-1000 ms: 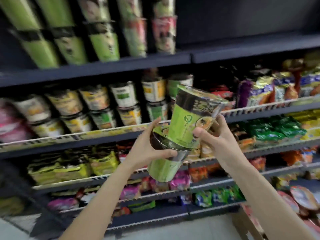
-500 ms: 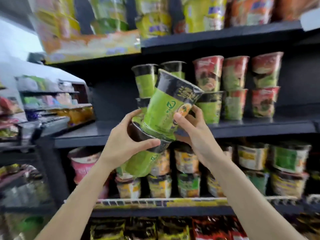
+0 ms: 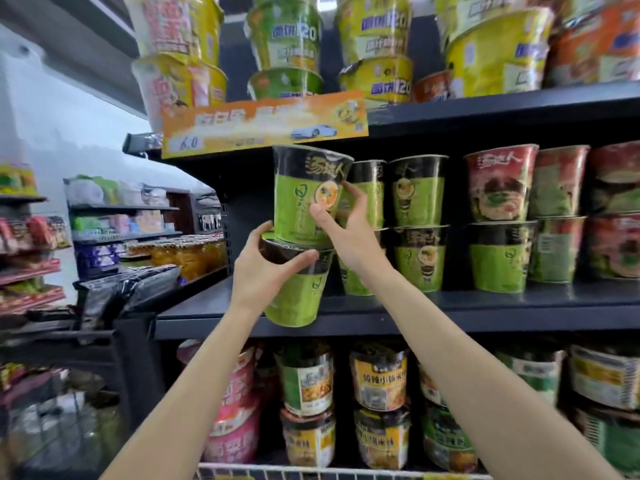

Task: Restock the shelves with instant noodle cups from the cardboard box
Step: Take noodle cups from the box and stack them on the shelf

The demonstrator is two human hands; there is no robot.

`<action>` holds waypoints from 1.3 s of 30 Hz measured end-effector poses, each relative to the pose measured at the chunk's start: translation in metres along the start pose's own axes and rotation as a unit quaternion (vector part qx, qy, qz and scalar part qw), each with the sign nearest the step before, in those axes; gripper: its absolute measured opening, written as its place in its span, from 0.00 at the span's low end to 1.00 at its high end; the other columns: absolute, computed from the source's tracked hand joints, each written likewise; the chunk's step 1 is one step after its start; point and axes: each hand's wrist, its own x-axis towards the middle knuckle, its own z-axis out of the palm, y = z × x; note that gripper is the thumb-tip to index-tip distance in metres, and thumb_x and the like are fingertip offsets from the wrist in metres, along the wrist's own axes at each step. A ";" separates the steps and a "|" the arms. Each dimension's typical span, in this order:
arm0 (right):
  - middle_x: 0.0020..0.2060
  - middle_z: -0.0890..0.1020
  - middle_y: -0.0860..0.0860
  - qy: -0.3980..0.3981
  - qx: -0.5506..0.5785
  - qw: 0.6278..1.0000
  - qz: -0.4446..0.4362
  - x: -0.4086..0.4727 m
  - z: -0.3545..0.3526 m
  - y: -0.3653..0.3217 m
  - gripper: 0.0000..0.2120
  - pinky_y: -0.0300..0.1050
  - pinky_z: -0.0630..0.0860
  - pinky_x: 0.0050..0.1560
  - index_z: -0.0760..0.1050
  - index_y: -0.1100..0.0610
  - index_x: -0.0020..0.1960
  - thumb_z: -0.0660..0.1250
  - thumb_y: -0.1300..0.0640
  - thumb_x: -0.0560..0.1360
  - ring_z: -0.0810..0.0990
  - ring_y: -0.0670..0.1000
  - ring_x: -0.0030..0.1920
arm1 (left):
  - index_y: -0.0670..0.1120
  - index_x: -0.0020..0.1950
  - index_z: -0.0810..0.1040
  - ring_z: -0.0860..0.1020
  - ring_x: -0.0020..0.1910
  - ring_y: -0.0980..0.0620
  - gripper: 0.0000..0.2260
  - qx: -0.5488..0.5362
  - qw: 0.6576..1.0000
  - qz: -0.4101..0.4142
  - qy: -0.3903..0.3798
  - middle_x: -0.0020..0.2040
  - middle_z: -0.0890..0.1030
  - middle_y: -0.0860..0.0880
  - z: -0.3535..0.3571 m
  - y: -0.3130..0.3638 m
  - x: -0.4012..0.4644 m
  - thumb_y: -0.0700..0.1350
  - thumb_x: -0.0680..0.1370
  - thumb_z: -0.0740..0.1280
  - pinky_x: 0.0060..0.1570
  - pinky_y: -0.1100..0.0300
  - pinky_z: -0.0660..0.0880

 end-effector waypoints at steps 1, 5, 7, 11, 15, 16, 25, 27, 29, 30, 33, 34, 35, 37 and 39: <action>0.57 0.76 0.45 0.000 -0.016 1.000 0.000 0.006 0.004 0.000 0.32 0.36 0.65 0.53 0.52 0.49 0.73 0.65 0.45 0.76 0.74 0.43 0.55 | 0.50 0.68 0.69 0.75 0.58 0.55 0.42 -0.009 1.000 -0.012 0.005 0.58 0.78 0.52 0.001 -0.003 0.006 0.60 0.58 0.78 0.58 0.59 0.72; 0.64 0.75 0.53 0.001 -0.068 0.998 0.011 0.036 0.019 0.003 0.32 0.42 0.66 0.54 0.52 0.52 0.74 0.64 0.45 0.77 0.74 0.53 0.62 | 0.47 0.68 0.69 0.76 0.56 0.54 0.38 -0.038 0.998 -0.050 0.015 0.59 0.78 0.51 0.012 -0.012 0.031 0.56 0.63 0.78 0.57 0.55 0.75; 0.64 0.74 0.54 0.012 -0.094 0.995 0.008 0.045 0.025 0.010 0.30 0.43 0.68 0.56 0.53 0.53 0.73 0.63 0.48 0.78 0.73 0.54 0.63 | 0.46 0.69 0.67 0.75 0.57 0.53 0.38 -0.045 0.997 -0.063 0.023 0.60 0.77 0.50 0.021 -0.019 0.041 0.56 0.64 0.78 0.57 0.54 0.74; 0.65 0.72 0.56 0.022 -0.147 0.989 -0.011 0.050 0.036 0.030 0.29 0.48 0.71 0.59 0.53 0.52 0.74 0.63 0.53 0.78 0.73 0.56 0.62 | 0.47 0.70 0.65 0.74 0.60 0.50 0.38 -0.035 0.997 -0.062 0.042 0.62 0.75 0.49 0.037 -0.036 0.060 0.54 0.66 0.77 0.54 0.58 0.72; 0.65 0.70 0.59 -0.005 -0.214 0.977 -0.014 0.046 0.039 0.044 0.26 0.44 0.70 0.53 0.54 0.52 0.75 0.59 0.55 0.80 0.75 0.57 0.59 | 0.49 0.71 0.65 0.75 0.60 0.47 0.35 0.002 0.997 -0.047 0.057 0.62 0.77 0.47 0.046 -0.052 0.073 0.50 0.68 0.76 0.56 0.53 0.74; 0.66 0.69 0.59 -0.016 -0.229 0.973 -0.017 0.045 0.039 0.047 0.25 0.44 0.70 0.52 0.55 0.52 0.76 0.57 0.55 0.81 0.76 0.58 0.58 | 0.50 0.70 0.65 0.75 0.61 0.46 0.34 0.002 0.997 -0.049 0.060 0.62 0.77 0.47 0.047 -0.056 0.075 0.50 0.68 0.75 0.56 0.52 0.74; 0.74 0.63 0.54 -0.065 -0.231 0.971 -0.002 0.038 0.025 0.058 0.23 0.41 0.59 0.68 0.57 0.56 0.76 0.54 0.54 0.82 0.62 0.53 0.73 | 0.49 0.72 0.62 0.73 0.64 0.46 0.38 -0.022 0.996 -0.088 0.012 0.66 0.73 0.46 0.054 -0.068 0.080 0.52 0.67 0.76 0.59 0.51 0.73; 0.72 0.67 0.54 -0.053 -0.236 0.970 -0.033 0.033 0.019 0.059 0.22 0.42 0.60 0.68 0.60 0.56 0.75 0.55 0.57 0.81 0.64 0.52 0.72 | 0.49 0.76 0.57 0.70 0.67 0.46 0.43 -0.011 0.994 -0.105 -0.008 0.70 0.69 0.45 0.048 -0.063 0.080 0.53 0.66 0.76 0.63 0.49 0.71; 0.69 0.71 0.53 -0.029 -0.226 0.971 -0.071 0.026 0.011 0.059 0.21 0.46 0.66 0.69 0.63 0.55 0.73 0.57 0.59 0.80 0.68 0.51 0.69 | 0.50 0.76 0.55 0.66 0.70 0.46 0.42 0.010 0.995 -0.095 0.008 0.72 0.65 0.45 0.041 -0.055 0.072 0.52 0.68 0.75 0.67 0.48 0.67; 0.67 0.73 0.52 -0.013 -0.228 0.969 -0.092 0.021 0.005 0.059 0.20 0.49 0.69 0.67 0.65 0.55 0.72 0.58 0.59 0.80 0.70 0.50 0.67 | 0.50 0.75 0.57 0.64 0.70 0.46 0.39 0.020 0.997 -0.072 0.026 0.72 0.65 0.45 0.039 -0.050 0.064 0.50 0.70 0.73 0.67 0.49 0.65; 0.57 0.80 0.49 0.041 -0.276 0.945 -0.169 -0.004 -0.016 0.055 0.16 0.49 0.76 0.57 0.72 0.55 0.66 0.61 0.59 0.79 0.77 0.47 0.58 | 0.49 0.68 0.68 0.69 0.66 0.50 0.23 0.037 0.996 0.061 0.062 0.65 0.72 0.50 0.041 -0.029 0.023 0.46 0.74 0.69 0.64 0.58 0.65; 0.53 0.81 0.49 0.061 -0.307 0.928 -0.204 -0.016 -0.026 0.054 0.15 0.48 0.77 0.54 0.73 0.56 0.64 0.61 0.59 0.78 0.78 0.48 0.54 | 0.49 0.65 0.71 0.71 0.63 0.52 0.18 0.040 0.991 0.109 0.061 0.61 0.75 0.51 0.045 -0.022 0.006 0.46 0.76 0.67 0.62 0.61 0.66; 0.50 0.82 0.49 0.081 -0.339 0.907 -0.235 -0.029 -0.037 0.054 0.14 0.47 0.76 0.53 0.75 0.56 0.62 0.62 0.59 0.78 0.79 0.49 0.52 | 0.48 0.63 0.73 0.73 0.60 0.53 0.15 0.043 0.985 0.155 0.056 0.58 0.77 0.52 0.050 -0.016 -0.011 0.46 0.76 0.66 0.60 0.63 0.67; 0.47 0.83 0.50 0.121 -0.380 0.873 -0.280 -0.060 -0.063 0.056 0.12 0.45 0.73 0.54 0.78 0.58 0.58 0.63 0.59 0.77 0.80 0.51 0.50 | 0.45 0.58 0.76 0.75 0.54 0.54 0.10 0.051 0.970 0.234 0.044 0.52 0.78 0.53 0.065 -0.004 -0.046 0.44 0.77 0.64 0.56 0.65 0.69; 0.46 0.83 0.51 0.160 -0.402 0.850 -0.300 -0.098 -0.097 0.058 0.09 0.44 0.71 0.55 0.80 0.59 0.55 0.65 0.60 0.77 0.80 0.52 0.50 | 0.42 0.53 0.79 0.76 0.49 0.54 0.08 0.052 0.955 0.291 0.032 0.48 0.78 0.54 0.086 0.005 -0.085 0.43 0.77 0.63 0.52 0.64 0.71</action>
